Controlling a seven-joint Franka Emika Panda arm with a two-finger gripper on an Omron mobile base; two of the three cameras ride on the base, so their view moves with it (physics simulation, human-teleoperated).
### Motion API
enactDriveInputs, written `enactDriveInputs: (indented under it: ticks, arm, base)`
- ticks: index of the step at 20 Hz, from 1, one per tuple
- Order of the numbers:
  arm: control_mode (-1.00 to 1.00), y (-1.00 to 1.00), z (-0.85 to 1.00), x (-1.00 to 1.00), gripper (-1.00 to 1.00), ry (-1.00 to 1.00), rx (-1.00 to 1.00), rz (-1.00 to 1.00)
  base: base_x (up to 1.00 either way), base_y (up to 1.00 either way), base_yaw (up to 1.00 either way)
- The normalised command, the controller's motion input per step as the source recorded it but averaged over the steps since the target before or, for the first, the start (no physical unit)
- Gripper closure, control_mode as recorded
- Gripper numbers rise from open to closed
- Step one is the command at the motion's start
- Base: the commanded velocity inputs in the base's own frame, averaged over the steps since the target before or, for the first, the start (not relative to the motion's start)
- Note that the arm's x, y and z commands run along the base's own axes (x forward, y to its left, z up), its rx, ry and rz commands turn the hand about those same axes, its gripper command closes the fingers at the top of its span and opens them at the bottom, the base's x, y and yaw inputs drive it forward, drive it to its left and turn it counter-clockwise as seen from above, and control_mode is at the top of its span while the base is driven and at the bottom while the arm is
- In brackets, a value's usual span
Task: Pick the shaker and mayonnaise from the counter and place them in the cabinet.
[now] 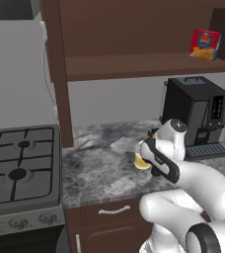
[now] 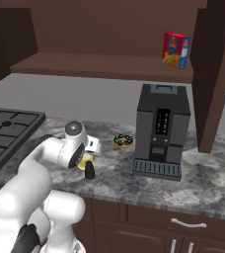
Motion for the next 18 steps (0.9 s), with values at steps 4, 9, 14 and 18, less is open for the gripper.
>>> enactDriveInputs:
  ticks: [4, 9, 14, 18]
  arm:
    - [-1.0, 0.05, -0.37, 0.19, -1.0, 0.0, 0.02, 0.02]
    - [-1.0, 0.08, -0.32, 0.22, -1.0, 0.0, 0.01, 0.03]
    - [-1.0, 0.06, -0.25, 0.25, -1.0, 0.0, 0.0, 0.03]
    - [-1.0, 0.03, -0.23, 0.25, -1.0, 0.0, 0.0, 0.04]
  base:
    - [0.0, 0.0, 0.0]
    - [0.0, 0.0, 0.0]
    - [0.0, 0.0, 0.0]
    - [0.0, 0.0, 0.0]
